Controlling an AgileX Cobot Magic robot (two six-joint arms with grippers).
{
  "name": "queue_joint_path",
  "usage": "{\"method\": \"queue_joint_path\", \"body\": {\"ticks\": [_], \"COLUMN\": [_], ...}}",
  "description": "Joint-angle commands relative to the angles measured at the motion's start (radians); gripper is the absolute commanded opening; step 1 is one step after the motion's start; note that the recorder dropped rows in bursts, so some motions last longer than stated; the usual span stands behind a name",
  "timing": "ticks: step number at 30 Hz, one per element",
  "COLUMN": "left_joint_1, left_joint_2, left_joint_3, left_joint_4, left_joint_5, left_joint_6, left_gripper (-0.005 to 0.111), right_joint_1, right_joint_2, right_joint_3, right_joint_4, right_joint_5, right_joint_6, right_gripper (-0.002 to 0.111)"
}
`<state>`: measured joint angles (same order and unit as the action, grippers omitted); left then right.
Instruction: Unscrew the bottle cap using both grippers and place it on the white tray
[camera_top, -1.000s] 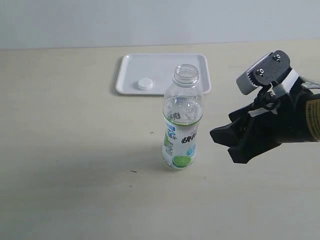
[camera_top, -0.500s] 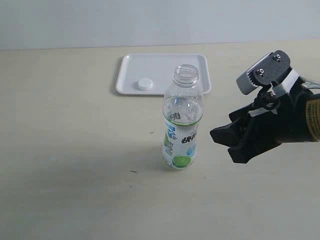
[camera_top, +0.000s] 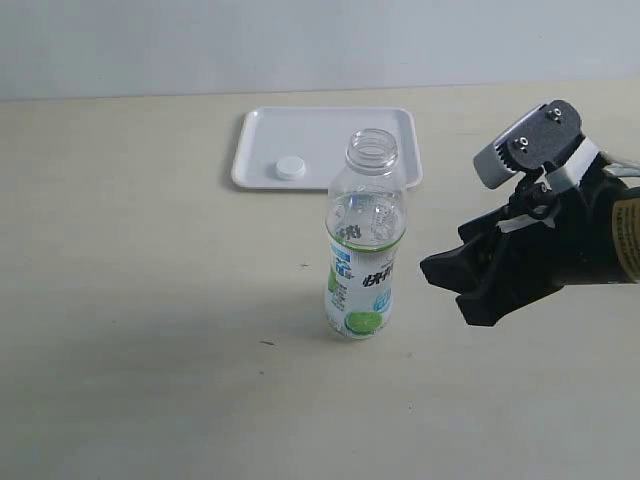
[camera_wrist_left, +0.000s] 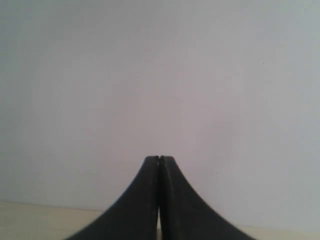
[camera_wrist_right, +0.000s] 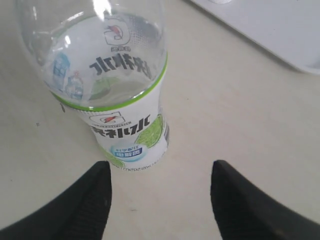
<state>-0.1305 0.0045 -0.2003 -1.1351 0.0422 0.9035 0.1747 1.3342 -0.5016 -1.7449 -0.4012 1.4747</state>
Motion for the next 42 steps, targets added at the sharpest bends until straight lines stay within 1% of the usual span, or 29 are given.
{"method": "queue_joint_path", "body": {"ticks": [1, 2, 3, 4, 5, 6, 8, 9, 10, 11, 12, 16, 18, 20, 22, 42], "left_joint_1": [0.012, 0.012, 0.012, 0.012, 0.012, 0.012, 0.012, 0.012, 0.012, 0.012, 0.012, 0.012, 0.012, 0.012, 0.012, 0.012], "left_joint_2": [-0.005, -0.005, -0.005, -0.005, -0.005, -0.005, -0.005, -0.005, -0.005, -0.005, -0.005, -0.005, -0.005, -0.005, -0.005, -0.005], "left_joint_3": [0.007, 0.014, 0.025, 0.038, 0.05, 0.071, 0.098, 0.116, 0.128, 0.14, 0.153, 0.2, 0.2, 0.2, 0.2, 0.2], "left_joint_4": [-0.002, -0.002, 0.034, 0.119, 0.241, 0.452, 0.778, 0.996, 1.129, 1.191, 1.23, 1.235, 1.235, 1.239, 1.239, 1.239], "left_joint_5": [0.039, 0.039, 0.039, 0.039, 0.041, 0.041, 0.041, 0.041, 0.041, 0.05, 0.065, 0.131, 0.168, 0.266, 0.312, 0.311], "left_joint_6": [0.005, 0.0, -0.033, -0.098, -0.203, -0.406, -0.711, -0.917, -1.017, -1.092, -1.12, -1.118, -1.118, -1.118, -1.118, -1.118], "left_gripper": [0.0, 0.0, 0.0, 0.0, 0.0, 0.0, 0.0, 0.0, 0.0, 0.0, 0.0, 0.0, 0.0, 0.0, 0.0, 0.0], "right_joint_1": [0.0, 0.0, 0.0, 0.0, 0.0, 0.0, 0.0, 0.0, 0.0, 0.0, 0.0, 0.0, 0.0, 0.0, 0.0, 0.0], "right_joint_2": [-0.007, -0.007, -0.007, -0.007, -0.007, -0.007, -0.007, -0.007, -0.007, -0.007, -0.007, -0.007, -0.007, -0.007, -0.007, -0.001], "right_joint_3": [0.004, 0.004, 0.004, 0.004, 0.004, 0.004, 0.004, 0.004, 0.004, 0.004, 0.004, 0.004, 0.004, 0.004, 0.004, 0.004], "right_joint_4": [0.0, 0.0, 0.0, 0.0, 0.0, 0.0, 0.0, 0.0, 0.0, 0.0, 0.0, 0.0, 0.0, 0.0, 0.0, 0.0], "right_joint_5": [0.004, 0.004, 0.004, 0.004, 0.004, 0.004, 0.004, 0.004, 0.004, 0.004, 0.004, 0.004, 0.004, 0.004, 0.004, -0.006], "right_joint_6": [0.003, 0.003, 0.003, 0.003, 0.003, 0.003, 0.003, 0.003, 0.003, 0.003, 0.003, 0.003, 0.003, 0.003, 0.003, 0.003], "right_gripper": [0.056, 0.056, 0.056, 0.056, 0.056, 0.056, 0.056, 0.056, 0.056, 0.056, 0.056, 0.056, 0.056, 0.056, 0.056, 0.056]}}
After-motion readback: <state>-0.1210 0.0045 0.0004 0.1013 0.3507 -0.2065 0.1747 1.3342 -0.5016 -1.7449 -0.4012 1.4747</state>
